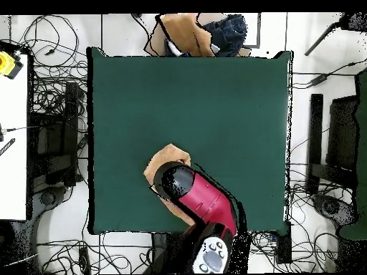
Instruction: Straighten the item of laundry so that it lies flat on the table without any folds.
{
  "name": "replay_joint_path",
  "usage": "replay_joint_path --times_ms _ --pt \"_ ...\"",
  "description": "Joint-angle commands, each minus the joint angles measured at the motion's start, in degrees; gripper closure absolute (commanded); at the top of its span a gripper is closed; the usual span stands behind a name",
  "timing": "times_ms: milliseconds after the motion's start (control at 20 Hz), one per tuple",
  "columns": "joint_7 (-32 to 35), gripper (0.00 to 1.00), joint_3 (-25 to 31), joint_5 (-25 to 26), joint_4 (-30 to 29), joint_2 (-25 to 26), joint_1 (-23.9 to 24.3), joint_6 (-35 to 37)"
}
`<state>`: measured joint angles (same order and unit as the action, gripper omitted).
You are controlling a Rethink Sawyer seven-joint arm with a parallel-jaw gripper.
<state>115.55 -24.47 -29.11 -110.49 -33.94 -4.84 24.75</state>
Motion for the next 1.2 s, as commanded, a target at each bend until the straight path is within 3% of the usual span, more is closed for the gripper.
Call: replay_joint_path --times_ms 50,500,950,1000,1200 --pt "5.3 1.0 1.9 4.0 6.3 3.9 2.9 -5.4" --pt "5.7 1.0 2.6 6.6 9.2 4.0 5.3 -3.4" --pt "6.7 1.0 9.4 5.0 4.6 1.8 9.0 -5.0" --pt "6.8 0.0 10.2 5.0 3.8 1.4 9.5 -5.6" --pt "6.4 0.0 12.0 5.3 2.1 0.5 10.5 -8.1"
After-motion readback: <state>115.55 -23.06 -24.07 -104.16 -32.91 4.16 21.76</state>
